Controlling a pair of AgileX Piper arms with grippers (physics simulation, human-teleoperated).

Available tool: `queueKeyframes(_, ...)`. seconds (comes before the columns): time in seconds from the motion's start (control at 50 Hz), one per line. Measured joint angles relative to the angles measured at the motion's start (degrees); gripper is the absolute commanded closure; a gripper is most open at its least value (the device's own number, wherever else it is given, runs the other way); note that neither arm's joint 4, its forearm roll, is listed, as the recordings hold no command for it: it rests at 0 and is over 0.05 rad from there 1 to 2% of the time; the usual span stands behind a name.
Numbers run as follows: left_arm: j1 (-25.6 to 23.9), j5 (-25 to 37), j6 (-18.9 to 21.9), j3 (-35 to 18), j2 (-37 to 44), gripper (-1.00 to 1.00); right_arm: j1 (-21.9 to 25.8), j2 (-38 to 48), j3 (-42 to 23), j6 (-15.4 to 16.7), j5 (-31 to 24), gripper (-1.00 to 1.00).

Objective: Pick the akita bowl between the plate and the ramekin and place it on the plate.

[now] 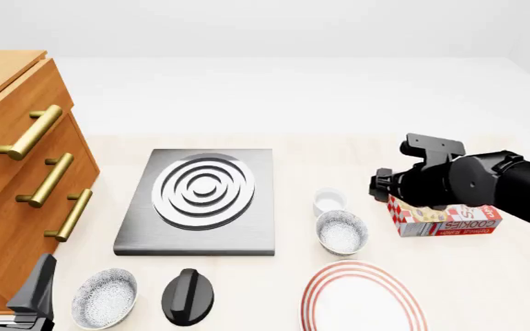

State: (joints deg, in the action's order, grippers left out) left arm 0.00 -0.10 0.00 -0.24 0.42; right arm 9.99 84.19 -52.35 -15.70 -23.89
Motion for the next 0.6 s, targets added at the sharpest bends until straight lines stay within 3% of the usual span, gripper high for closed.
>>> queueKeyframes(0.6, 0.0, 0.0, 0.0, 0.0, 0.0, -1.0, 0.8, 2.4, 2.3, -0.5, 3.3, -1.0)
